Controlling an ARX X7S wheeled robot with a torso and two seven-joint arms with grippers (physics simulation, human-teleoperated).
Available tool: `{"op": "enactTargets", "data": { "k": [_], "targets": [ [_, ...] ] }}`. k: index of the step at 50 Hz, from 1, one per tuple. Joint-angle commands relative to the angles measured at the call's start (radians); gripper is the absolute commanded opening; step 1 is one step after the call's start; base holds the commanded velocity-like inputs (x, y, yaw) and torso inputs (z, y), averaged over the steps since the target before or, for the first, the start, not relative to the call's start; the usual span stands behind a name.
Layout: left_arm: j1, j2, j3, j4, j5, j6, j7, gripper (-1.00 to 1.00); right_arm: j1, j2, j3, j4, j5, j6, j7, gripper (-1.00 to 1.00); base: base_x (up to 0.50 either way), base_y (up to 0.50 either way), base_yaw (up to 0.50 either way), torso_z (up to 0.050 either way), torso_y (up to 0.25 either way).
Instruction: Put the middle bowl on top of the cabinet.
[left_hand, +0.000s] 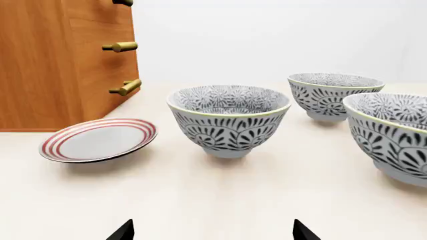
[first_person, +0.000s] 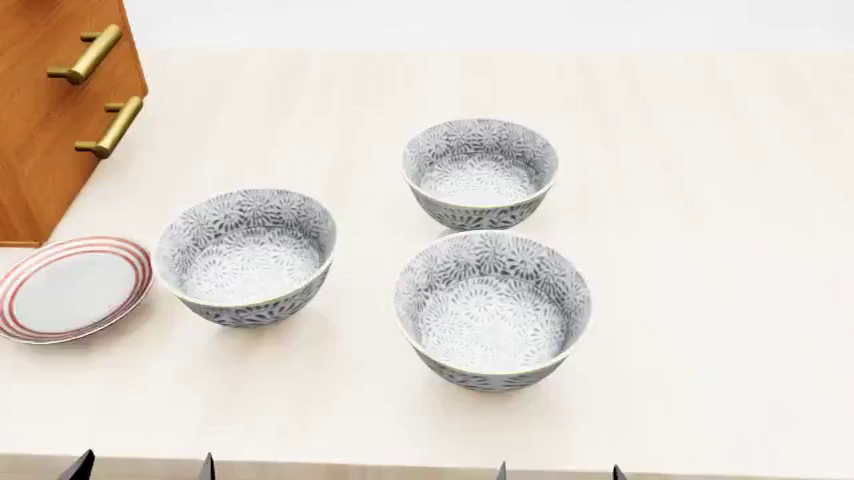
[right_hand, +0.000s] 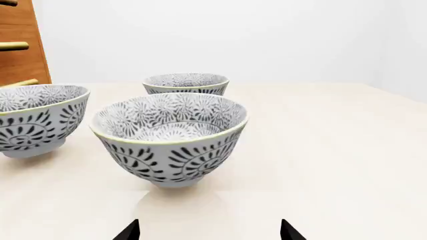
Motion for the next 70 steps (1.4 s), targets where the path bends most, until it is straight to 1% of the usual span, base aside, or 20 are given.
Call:
{"op": "enactTargets", "data": {
  "k": [1, 2, 10, 19, 21, 25, 27, 28, 29, 31, 33, 34, 36, 39, 41, 44, 52, 58, 60, 70],
  "targets": [
    [-0.003, -0.012, 0.013, -0.006, -0.012, 0.003, -0.013, 1.00, 0.005, 0.007, -0.009, 0.018, 0.007, -0.013, 0.008, 1.00, 0.00, 0.00, 0.00, 0.000, 0.000],
    [0.013, -0.021, 0.032, -0.005, 0.025, 0.040, -0.038, 1.00, -0.010, 0.014, -0.026, -0.019, -0.006, 0.012, 0.022, 1.00, 0.00, 0.00, 0.00, 0.000, 0.000],
    [0.056, -0.040, 0.071, 0.007, 0.000, 0.067, -0.063, 1.00, -0.052, 0.045, -0.064, -0.060, -0.002, 0.035, 0.055, 1.00, 0.00, 0.00, 0.00, 0.000, 0.000],
    [0.100, -0.062, 0.072, 0.201, -0.069, -0.059, -0.077, 1.00, -0.095, 0.061, -0.077, -0.189, 0.021, 0.093, 0.080, 1.00, 0.00, 0.00, 0.00, 0.000, 0.000],
    [0.083, -0.068, 0.076, 0.258, -0.071, -0.128, -0.086, 1.00, -0.108, 0.064, -0.074, -0.236, 0.025, 0.083, 0.090, 1.00, 0.00, 0.00, 0.00, 0.000, 0.000],
    [0.006, -0.082, 0.067, 0.490, -0.110, -0.372, -0.110, 1.00, -0.161, 0.087, -0.039, -0.366, 0.034, 0.086, 0.113, 1.00, 0.00, 0.00, 0.00, 0.000, 0.000],
    [-0.034, -0.069, 0.021, 0.593, -0.167, -0.455, -0.133, 1.00, -0.196, 0.094, -0.014, -0.433, 0.032, 0.083, 0.136, 1.00, 0.00, 0.00, 0.00, 0.000, 0.000],
    [-0.084, -0.063, -0.005, 0.696, -0.209, -0.558, -0.158, 1.00, -0.239, 0.100, 0.022, -0.506, 0.029, 0.078, 0.159, 1.00, 0.00, 0.00, 0.00, 0.000, 0.000],
    [-0.112, -0.065, -0.007, 0.748, -0.208, -0.612, -0.182, 1.00, -0.263, 0.104, 0.042, -0.547, 0.028, 0.086, 0.173, 1.00, 0.00, 0.00, 0.00, 0.000, 0.000],
    [-0.136, -0.079, 0.030, 0.844, -0.125, -0.587, -0.237, 1.00, -0.349, 0.108, 0.111, -0.668, 0.026, 0.063, 0.209, 1.00, 0.00, 0.00, 0.00, 0.000, 0.000],
    [-0.133, -0.071, 0.025, 0.889, -0.115, -0.568, -0.262, 1.00, -0.414, 0.109, 0.169, -0.741, 0.046, 0.030, 0.229, 1.00, 0.00, 0.00, 0.00, 0.000, 0.000],
    [-0.151, -0.063, 0.003, 0.934, -0.165, -0.656, -0.260, 1.00, -0.487, 0.103, 0.230, -0.793, 0.069, -0.016, 0.245, 1.00, 0.00, 0.00, 0.00, 0.000, 0.000],
    [-0.184, -0.056, -0.028, 0.984, -0.179, -0.724, -0.293, 1.00, -0.591, 0.087, 0.328, -0.835, 0.123, -0.097, 0.267, 1.00, 0.00, 0.00, 0.00, 0.000, 0.000],
    [-0.234, -0.028, -0.096, 0.972, -0.238, -0.793, -0.324, 1.00, -0.711, 0.060, 0.451, -0.853, 0.206, -0.225, 0.281, 1.00, 0.00, 0.00, 0.00, 0.000, 0.000],
    [-0.222, -0.045, -0.062, 0.935, -0.189, -0.765, -0.355, 1.00, -0.778, 0.036, 0.524, -0.849, 0.251, -0.292, 0.273, 1.00, 0.00, 0.00, 0.00, 0.000, 0.000],
    [-0.202, -0.038, -0.070, 0.933, -0.204, -0.751, -0.371, 1.00, -0.785, 0.001, 0.587, -0.829, 0.262, -0.311, 0.230, 1.00, 0.00, 0.25, 0.00, 0.000, 0.000],
    [-0.193, -0.060, -0.013, 0.895, -0.192, -0.721, -0.394, 1.00, -0.785, 0.000, 0.570, -0.844, 0.243, -0.317, 0.241, 1.00, 0.00, 0.41, 0.00, 0.000, 0.000],
    [-0.204, -0.073, 0.022, 0.784, -0.169, -0.641, -0.397, 1.00, -0.785, 0.000, 0.566, -0.872, 0.191, -0.300, 0.277, 1.00, 0.00, 0.04, 0.00, 0.000, 0.000],
    [-0.209, -0.077, 0.020, 0.786, -0.177, -0.651, -0.398, 1.00, -0.785, 0.000, 0.557, -0.884, 0.156, -0.279, 0.290, 1.00, 0.00, 0.50, 0.00, 0.000, 0.000],
    [-0.217, -0.082, 0.024, 0.775, -0.201, -0.661, -0.414, 1.00, -0.785, 0.001, 0.548, -0.895, 0.151, -0.283, 0.295, 1.00, 0.00, 0.50, 0.00, 0.000, 0.000]
  ]
}}
